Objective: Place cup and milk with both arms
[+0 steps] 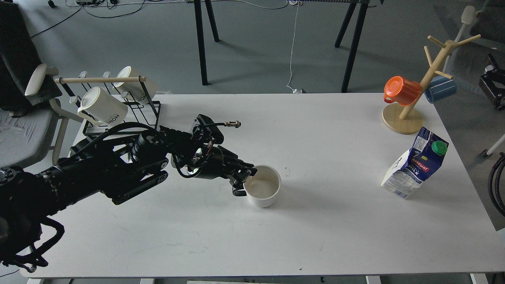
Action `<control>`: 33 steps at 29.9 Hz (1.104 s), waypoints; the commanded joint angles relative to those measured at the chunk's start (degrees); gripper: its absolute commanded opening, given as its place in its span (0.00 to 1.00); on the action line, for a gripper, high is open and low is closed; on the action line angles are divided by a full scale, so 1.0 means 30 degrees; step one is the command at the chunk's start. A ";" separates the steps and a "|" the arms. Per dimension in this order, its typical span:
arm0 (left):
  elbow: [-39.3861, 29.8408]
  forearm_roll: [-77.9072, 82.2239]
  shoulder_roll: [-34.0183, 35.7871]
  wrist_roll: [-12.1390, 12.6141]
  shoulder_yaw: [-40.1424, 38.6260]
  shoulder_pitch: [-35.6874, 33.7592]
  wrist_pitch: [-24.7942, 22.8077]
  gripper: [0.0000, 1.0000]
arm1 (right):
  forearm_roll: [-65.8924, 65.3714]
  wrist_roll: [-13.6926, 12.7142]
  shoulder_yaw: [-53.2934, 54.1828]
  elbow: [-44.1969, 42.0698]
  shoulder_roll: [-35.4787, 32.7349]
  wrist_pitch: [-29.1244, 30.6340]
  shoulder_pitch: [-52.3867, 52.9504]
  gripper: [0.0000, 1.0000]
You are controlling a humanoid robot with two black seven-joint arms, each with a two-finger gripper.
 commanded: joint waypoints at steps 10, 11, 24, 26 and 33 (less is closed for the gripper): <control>-0.0002 -0.5313 0.0792 -0.0002 -0.1868 0.0153 -0.1096 0.74 | 0.0963 -0.1187 0.0762 0.1433 -0.0879 0.0000 0.0057 0.98; 0.0027 -0.6950 0.1055 -0.0002 -0.1956 0.0066 -0.1738 0.77 | 0.1808 -0.1480 0.0792 0.1755 -0.0966 0.0000 0.0057 0.98; 0.2400 -2.1606 0.5332 -0.0002 -0.4119 -0.0697 -0.4311 0.83 | 0.6590 -0.2038 0.0792 0.4336 -0.5799 0.0000 -0.2341 0.99; 0.2575 -2.3423 0.5918 -0.0002 -0.5262 -0.0522 -0.4311 0.83 | 0.7030 -0.2156 0.0763 0.4453 -0.5947 0.0000 -0.3336 0.99; 0.4566 -2.9724 0.6916 -0.0002 -0.6292 -0.0111 -0.4311 0.84 | 0.9811 -0.2098 0.0763 0.6326 -0.5977 0.0000 -0.8519 0.99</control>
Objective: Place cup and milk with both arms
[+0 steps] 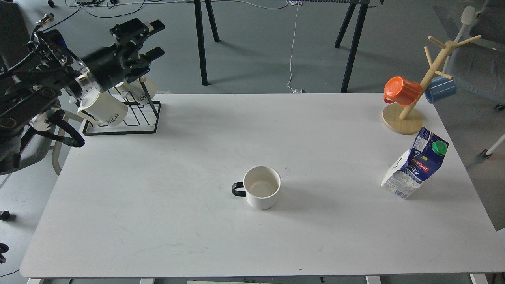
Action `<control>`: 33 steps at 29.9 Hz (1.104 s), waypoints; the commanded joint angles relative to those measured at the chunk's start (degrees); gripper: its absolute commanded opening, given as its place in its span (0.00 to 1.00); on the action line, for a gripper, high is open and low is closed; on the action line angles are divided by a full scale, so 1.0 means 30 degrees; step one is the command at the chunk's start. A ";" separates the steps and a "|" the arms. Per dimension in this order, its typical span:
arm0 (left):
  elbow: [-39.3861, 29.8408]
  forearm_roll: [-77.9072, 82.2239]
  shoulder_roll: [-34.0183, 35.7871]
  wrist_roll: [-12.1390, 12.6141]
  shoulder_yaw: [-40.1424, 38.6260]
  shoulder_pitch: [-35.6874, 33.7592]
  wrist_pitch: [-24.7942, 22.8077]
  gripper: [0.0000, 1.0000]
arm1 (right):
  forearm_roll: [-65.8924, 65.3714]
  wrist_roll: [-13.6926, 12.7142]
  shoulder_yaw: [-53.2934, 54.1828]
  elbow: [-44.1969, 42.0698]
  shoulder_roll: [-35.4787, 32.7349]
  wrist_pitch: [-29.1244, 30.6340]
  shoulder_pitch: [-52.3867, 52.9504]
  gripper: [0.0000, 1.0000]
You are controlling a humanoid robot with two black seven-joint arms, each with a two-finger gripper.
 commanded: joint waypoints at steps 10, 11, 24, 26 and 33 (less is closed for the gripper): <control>0.0881 -0.2615 0.0671 -0.0001 -0.0083 0.1633 -0.0001 0.85 | 0.1840 0.0136 -0.0193 0.2118 0.0385 0.0000 -0.7961 0.99; 0.0881 -0.2615 0.0671 -0.0001 -0.0112 0.1750 -0.0001 0.85 | 0.1752 0.0135 -0.0222 0.2147 0.0590 0.0000 -0.8313 0.99; 0.0881 -0.2527 0.0378 -0.0001 -0.0025 0.1840 -0.0001 0.86 | -0.1205 0.0282 -0.1394 0.1797 0.5537 0.0000 -0.7997 0.99; 0.0881 -0.2527 0.0378 -0.0001 0.0033 0.1869 -0.0001 0.86 | -0.1732 0.0427 -0.1394 0.1475 0.6708 0.0000 -0.7732 0.99; 0.0881 -0.2439 0.0378 -0.0001 0.0034 0.2103 -0.0001 0.87 | -0.2496 0.1480 -0.1190 0.0333 0.9583 0.0000 -0.6913 0.99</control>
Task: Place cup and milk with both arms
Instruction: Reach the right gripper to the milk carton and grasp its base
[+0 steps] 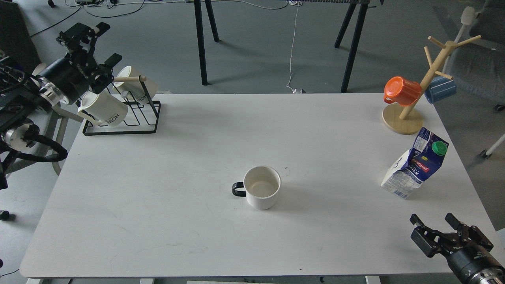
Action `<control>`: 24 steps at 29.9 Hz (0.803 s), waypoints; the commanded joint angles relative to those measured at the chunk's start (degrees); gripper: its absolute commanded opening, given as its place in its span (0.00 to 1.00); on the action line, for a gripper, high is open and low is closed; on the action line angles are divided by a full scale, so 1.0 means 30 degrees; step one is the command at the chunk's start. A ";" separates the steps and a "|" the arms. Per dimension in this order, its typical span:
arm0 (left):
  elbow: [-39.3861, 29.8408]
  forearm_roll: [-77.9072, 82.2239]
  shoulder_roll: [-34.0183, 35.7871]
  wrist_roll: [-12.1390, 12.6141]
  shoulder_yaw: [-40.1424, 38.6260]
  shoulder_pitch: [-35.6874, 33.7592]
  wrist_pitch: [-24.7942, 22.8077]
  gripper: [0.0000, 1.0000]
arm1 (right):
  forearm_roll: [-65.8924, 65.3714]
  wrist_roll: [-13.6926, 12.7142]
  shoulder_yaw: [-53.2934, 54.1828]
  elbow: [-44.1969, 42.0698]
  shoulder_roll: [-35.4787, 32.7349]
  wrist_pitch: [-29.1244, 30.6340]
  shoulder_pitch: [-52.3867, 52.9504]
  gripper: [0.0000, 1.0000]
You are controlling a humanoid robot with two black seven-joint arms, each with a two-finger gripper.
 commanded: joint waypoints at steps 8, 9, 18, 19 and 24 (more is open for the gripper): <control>-0.0001 0.0025 -0.0001 -0.0001 0.0029 0.0314 0.0000 0.87 | -0.0318 0.2536 0.0084 -0.1785 0.2685 0.0000 0.2051 0.99; -0.0001 0.0025 -0.0001 -0.0001 0.0029 0.0314 0.0000 0.87 | -0.0463 0.2654 0.0084 -0.1874 0.2832 0.0000 0.2198 0.99; -0.0001 0.0025 -0.0030 -0.0001 0.0058 0.0489 0.0000 0.87 | -0.2191 0.4645 0.0055 -0.2050 0.3213 0.0000 0.3341 0.99; -0.0001 0.0025 -0.0031 -0.0001 0.0058 0.0490 0.0000 0.87 | -0.2483 0.4821 0.0084 -0.2051 0.3446 0.0000 0.3516 0.99; -0.0001 0.0025 -0.0031 -0.0001 0.0058 0.0753 0.0000 0.87 | -0.3335 0.5116 0.0084 -0.2577 0.4355 0.0000 0.4220 0.99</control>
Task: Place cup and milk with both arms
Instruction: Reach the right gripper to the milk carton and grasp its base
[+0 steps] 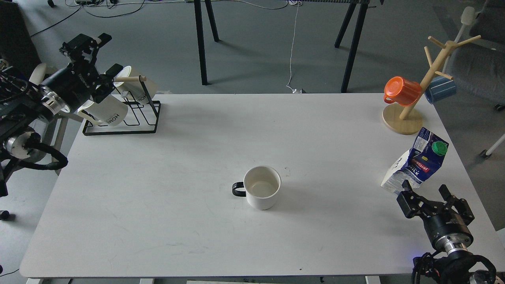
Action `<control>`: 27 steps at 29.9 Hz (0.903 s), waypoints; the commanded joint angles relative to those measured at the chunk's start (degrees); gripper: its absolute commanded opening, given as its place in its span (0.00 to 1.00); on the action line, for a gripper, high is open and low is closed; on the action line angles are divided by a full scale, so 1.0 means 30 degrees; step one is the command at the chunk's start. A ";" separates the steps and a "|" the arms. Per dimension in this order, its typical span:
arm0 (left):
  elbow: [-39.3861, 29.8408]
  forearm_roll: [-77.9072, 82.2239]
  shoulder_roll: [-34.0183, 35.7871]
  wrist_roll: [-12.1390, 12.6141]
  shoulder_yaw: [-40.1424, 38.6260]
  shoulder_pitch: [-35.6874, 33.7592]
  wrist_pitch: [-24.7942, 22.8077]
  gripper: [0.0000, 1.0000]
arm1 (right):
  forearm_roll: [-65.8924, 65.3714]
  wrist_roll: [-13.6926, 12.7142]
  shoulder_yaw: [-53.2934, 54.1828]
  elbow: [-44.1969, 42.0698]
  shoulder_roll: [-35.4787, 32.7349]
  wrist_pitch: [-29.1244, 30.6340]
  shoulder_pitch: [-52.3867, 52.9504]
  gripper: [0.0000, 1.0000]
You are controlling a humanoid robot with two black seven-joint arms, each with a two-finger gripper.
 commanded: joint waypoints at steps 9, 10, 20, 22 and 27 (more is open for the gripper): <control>0.0029 -0.0002 0.0000 -0.0001 -0.0001 0.0090 0.0000 0.87 | -0.1149 0.0137 -0.0008 -0.1099 0.1631 0.0000 0.1072 0.99; 0.0029 -0.0002 0.0000 -0.0001 -0.0001 0.0119 0.0000 0.87 | -0.1149 0.0137 -0.0008 -0.1158 0.1778 0.0000 0.1102 0.99; 0.0029 -0.0001 -0.0029 -0.0001 -0.0001 0.0354 0.0000 0.87 | -0.1647 0.0137 -0.0008 -0.2271 0.2834 0.0000 0.1541 0.99; 0.0029 -0.0001 -0.0029 -0.0001 -0.0030 0.0441 0.0000 0.87 | -0.1647 0.0137 0.0021 -0.2447 0.2863 0.0000 0.1717 0.99; 0.0029 -0.0002 -0.0029 -0.0001 -0.0001 0.0471 0.0000 0.87 | -0.1647 0.0166 0.0138 -0.2740 0.2951 0.0000 0.2009 0.99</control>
